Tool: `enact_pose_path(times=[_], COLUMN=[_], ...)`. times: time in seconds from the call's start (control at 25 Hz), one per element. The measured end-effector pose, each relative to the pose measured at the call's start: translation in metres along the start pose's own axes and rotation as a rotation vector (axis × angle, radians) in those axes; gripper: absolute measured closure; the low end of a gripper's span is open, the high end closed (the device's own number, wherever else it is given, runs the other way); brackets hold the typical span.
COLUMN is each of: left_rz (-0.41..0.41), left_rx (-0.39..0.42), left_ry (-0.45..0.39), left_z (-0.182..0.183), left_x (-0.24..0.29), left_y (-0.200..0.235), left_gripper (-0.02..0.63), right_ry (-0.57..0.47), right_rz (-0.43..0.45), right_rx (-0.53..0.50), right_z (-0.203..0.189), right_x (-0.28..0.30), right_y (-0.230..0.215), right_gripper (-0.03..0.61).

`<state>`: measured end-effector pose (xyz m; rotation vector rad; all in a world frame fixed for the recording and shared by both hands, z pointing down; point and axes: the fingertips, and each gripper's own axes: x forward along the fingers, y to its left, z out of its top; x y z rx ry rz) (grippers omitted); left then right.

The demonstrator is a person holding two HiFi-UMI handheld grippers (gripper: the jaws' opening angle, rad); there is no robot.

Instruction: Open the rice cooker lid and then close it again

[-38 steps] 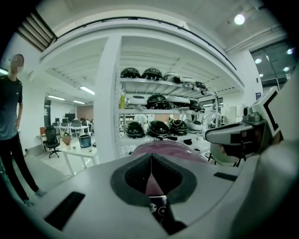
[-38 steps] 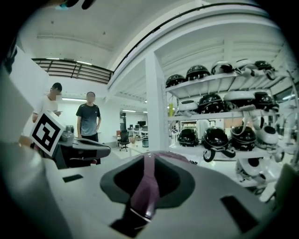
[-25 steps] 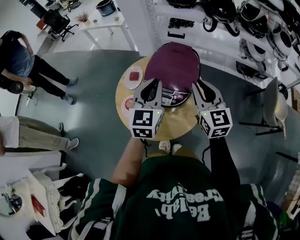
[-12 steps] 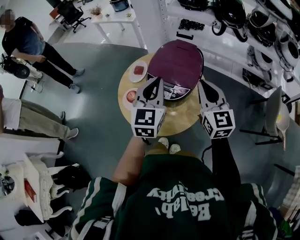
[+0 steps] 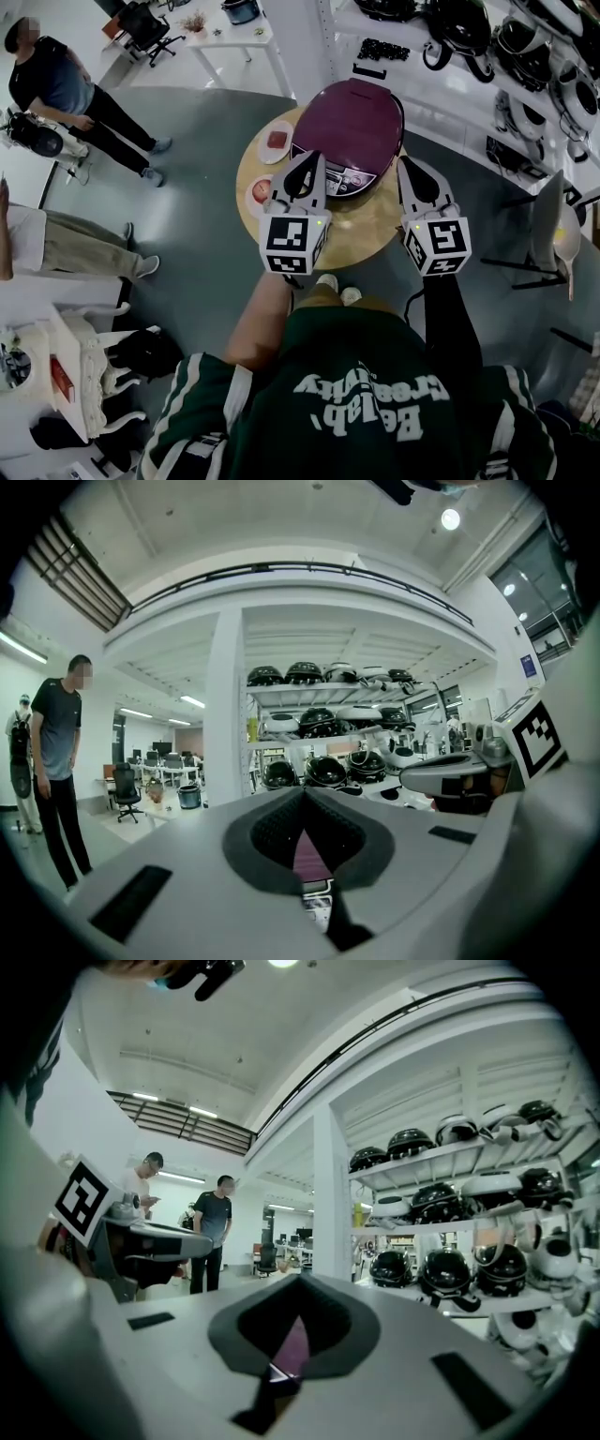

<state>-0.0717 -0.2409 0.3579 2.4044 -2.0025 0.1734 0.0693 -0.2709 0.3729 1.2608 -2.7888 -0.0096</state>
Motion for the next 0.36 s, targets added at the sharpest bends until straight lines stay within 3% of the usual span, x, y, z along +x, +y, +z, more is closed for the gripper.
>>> enact_pose_path(times=[0.36], left_rz=[0.004], left_rx=[0.002], left_ry=[-0.018], left_z=[0.0034], left_x=[-0.0093], left_y=[-0.0064], left_gripper=[0.615], right_ry=[-0.019], right_rz=[-0.003], right_rx=[-0.001], right_z=[0.0048], right_x=[-0.0094], right_y=[0.0035], right_gripper=[0.575])
